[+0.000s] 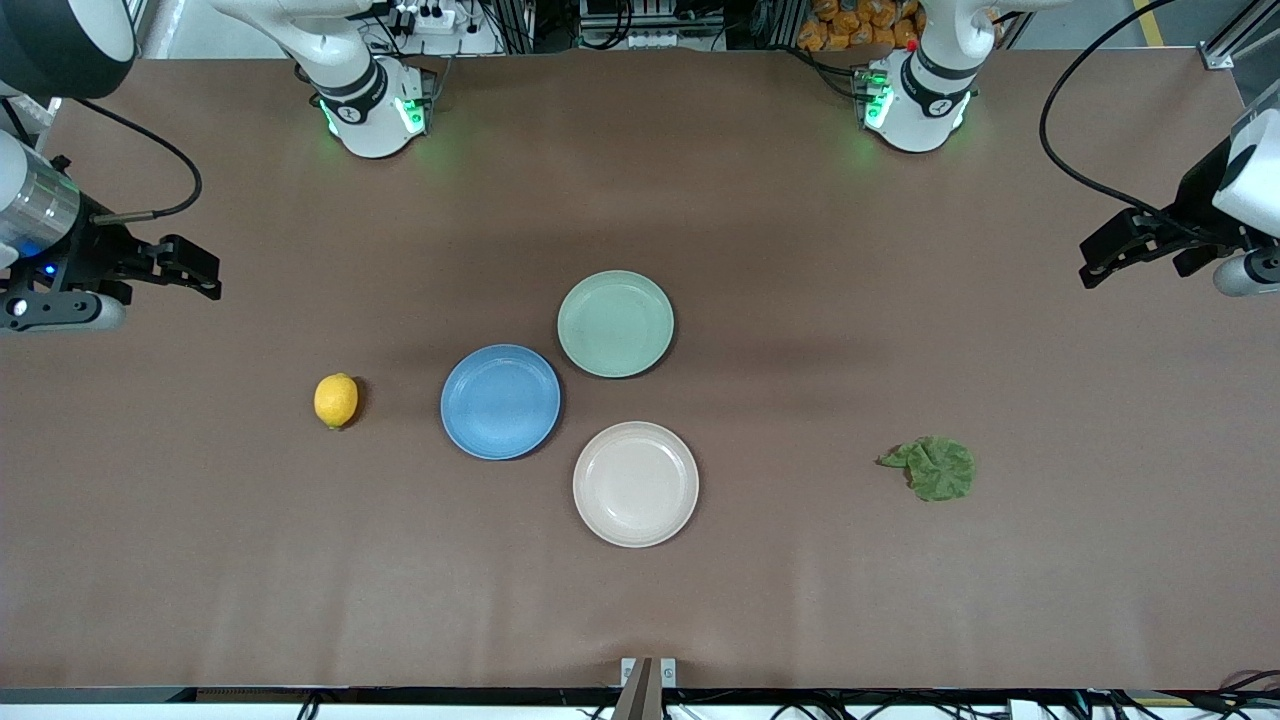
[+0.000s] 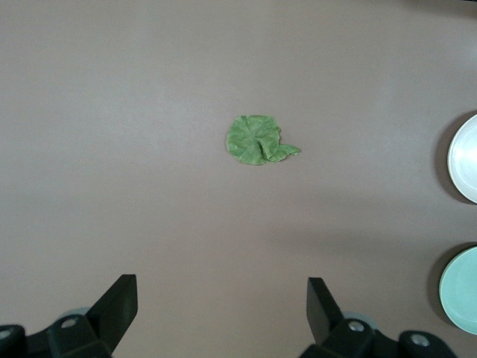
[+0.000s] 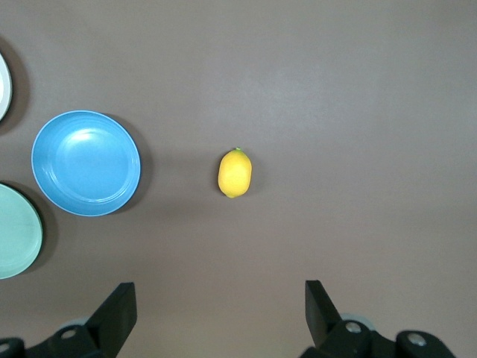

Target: Pick lemon and lettuce from blue and beige plates

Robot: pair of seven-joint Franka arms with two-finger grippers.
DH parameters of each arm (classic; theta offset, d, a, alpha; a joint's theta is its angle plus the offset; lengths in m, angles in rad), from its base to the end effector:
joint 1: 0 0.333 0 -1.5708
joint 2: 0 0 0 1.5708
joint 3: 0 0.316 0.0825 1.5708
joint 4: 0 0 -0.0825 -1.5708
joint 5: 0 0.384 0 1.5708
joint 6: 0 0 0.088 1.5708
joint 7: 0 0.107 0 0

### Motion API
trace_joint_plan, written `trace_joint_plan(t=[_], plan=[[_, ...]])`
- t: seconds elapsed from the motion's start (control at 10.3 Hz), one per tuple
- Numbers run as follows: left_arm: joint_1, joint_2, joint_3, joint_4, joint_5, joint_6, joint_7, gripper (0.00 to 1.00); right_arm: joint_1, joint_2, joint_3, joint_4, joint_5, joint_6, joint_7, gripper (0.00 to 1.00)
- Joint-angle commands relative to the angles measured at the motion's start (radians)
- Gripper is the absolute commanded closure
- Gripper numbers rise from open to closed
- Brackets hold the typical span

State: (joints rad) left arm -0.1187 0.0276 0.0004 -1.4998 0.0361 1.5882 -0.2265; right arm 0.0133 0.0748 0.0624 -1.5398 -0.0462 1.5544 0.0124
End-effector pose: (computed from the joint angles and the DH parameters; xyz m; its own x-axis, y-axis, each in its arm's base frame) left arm 0.5621 -0.0630 0.6443 0.9919 0.1075 0.0673 0.1092 -0.9938 -0.0215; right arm 0.5733 0.0371 0.5956 0.9963 0.0625 -0.0595 0.0650 -0.9970 0.0422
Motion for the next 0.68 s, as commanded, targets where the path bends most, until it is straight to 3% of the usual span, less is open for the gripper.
trace_joint_plan(t=[0.0, 0.58], plan=[[-0.001, -0.014, -0.005, -0.005, -0.016, -0.016, 0.010, 0.00, -0.006, -0.026, 0.004, -0.026, -0.007, 0.003, 0.017, 0.00], [0.004, -0.018, -0.005, -0.007, -0.027, -0.028, 0.107, 0.00, -0.006, -0.030, 0.002, -0.031, -0.007, 0.003, 0.017, 0.00]])
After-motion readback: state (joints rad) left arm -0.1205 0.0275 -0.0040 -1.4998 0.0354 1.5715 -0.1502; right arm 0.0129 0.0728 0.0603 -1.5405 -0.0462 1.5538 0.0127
